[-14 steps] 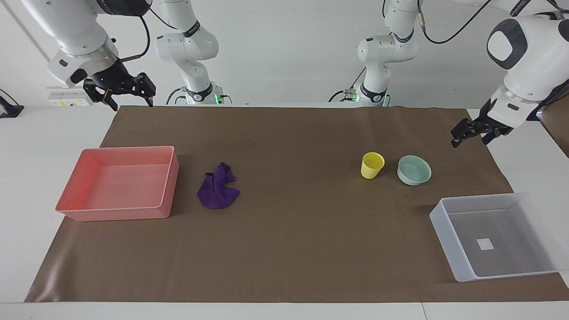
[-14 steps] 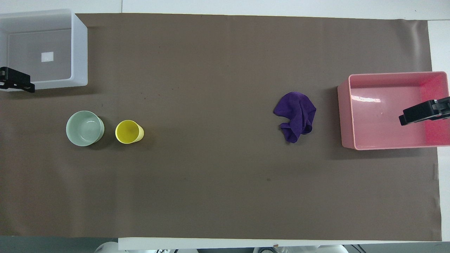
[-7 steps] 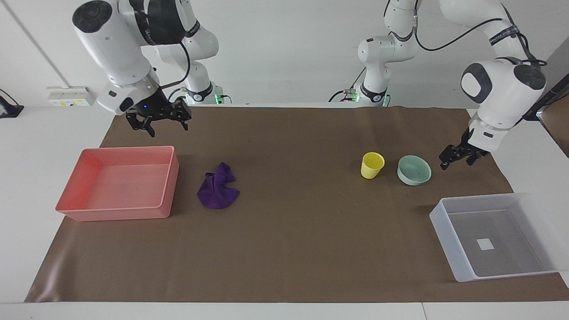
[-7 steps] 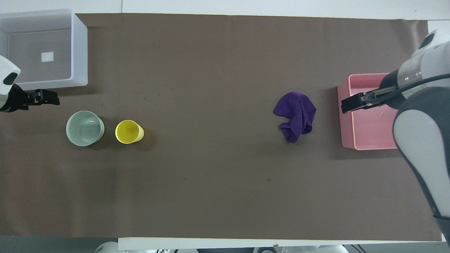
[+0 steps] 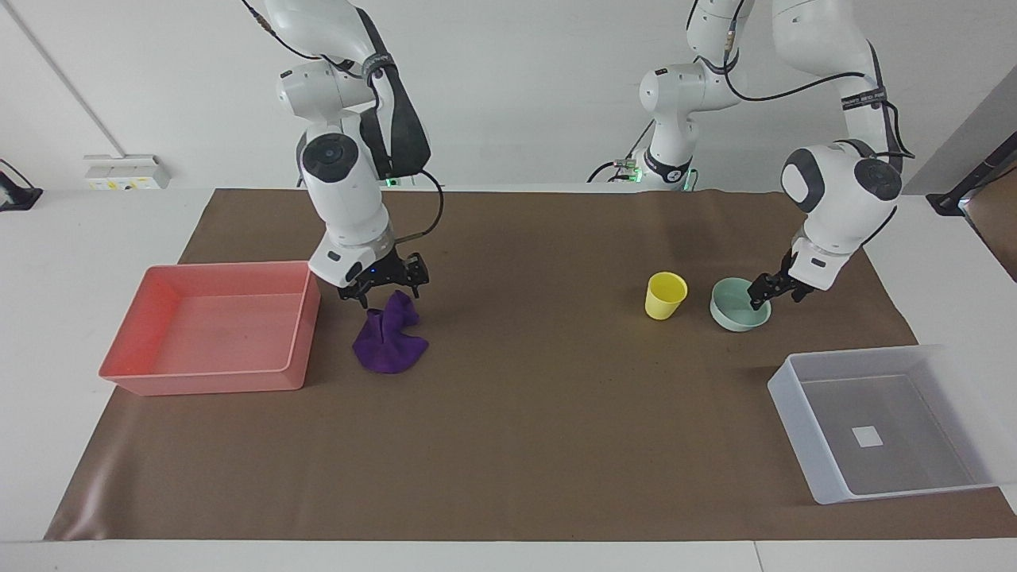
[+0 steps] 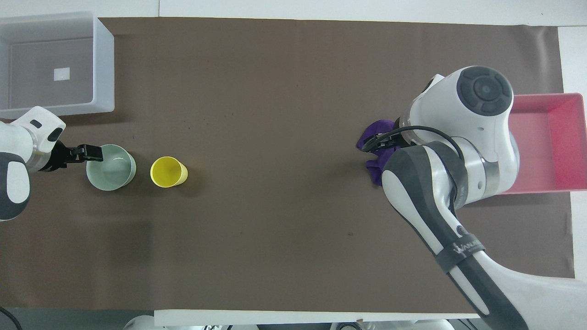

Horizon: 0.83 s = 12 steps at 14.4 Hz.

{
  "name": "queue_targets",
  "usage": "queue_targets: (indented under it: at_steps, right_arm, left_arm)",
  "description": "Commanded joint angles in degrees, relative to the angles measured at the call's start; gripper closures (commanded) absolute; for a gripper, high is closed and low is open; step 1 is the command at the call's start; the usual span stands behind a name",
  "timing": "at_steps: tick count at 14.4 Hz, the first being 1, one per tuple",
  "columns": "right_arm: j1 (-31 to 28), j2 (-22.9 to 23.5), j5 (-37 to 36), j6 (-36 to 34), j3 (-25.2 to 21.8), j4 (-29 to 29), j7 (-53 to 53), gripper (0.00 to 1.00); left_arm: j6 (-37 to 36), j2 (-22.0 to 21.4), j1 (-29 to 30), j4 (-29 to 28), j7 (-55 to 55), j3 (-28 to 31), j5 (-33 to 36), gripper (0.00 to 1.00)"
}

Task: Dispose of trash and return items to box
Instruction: 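Grasp the green cup with the left gripper while the right gripper grasps the cloth, then place the green cup in the white bin while the right gripper drops the cloth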

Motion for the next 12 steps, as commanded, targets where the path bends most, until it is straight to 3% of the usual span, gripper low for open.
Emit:
queue_targets:
  at_steps: [1, 3, 4, 7, 8, 9, 10, 12]
  right_arm:
    - [-1.2, 0.3, 0.4, 3.6, -0.1, -3.5, -0.2, 0.02]
    - [-2.1, 3.1, 0.4, 5.9, -0.1, -3.9, -0.7, 0.03]
    - [-2.0, 4.2, 0.4, 8.3, -0.1, -4.6, -0.7, 0.03]
    - [-2.7, 7.5, 0.4, 13.2, -0.1, -5.7, -0.9, 0.12]
    - [-2.3, 7.5, 0.4, 13.2, -0.1, -5.7, -0.9, 0.26]
    - [-2.3, 7.5, 0.4, 12.3, -0.1, -5.5, -0.9, 0.53]
    - [-2.3, 7.5, 0.4, 12.0, -0.1, -5.5, -0.9, 0.68]
    - [-2.7, 7.4, 0.4, 11.8, -0.1, -5.1, -0.8, 0.84]
  left_arm:
    - [4.0, 0.6, -0.6, -3.0, -1.6, -0.2, 0.6, 0.07]
    - [3.8, 0.9, -1.4, -3.0, -5.6, -0.2, 0.6, 0.92]
    - [3.8, 0.9, -1.7, -2.9, -5.7, -0.1, 0.6, 1.00]
    - [1.6, 0.9, -1.7, -1.7, -5.6, -0.1, 0.6, 1.00]
    - [-1.3, 0.8, -1.9, 0.2, -5.6, -0.1, 0.6, 1.00]
    - [-4.8, 0.5, -2.0, 2.0, -5.7, -0.5, 0.6, 1.00]
    - [-8.9, -0.1, -2.0, 4.1, -5.9, -0.8, 0.6, 1.00]
    - [-19.0, -1.3, -3.9, 11.0, -6.7, -1.2, 0.5, 1.00]
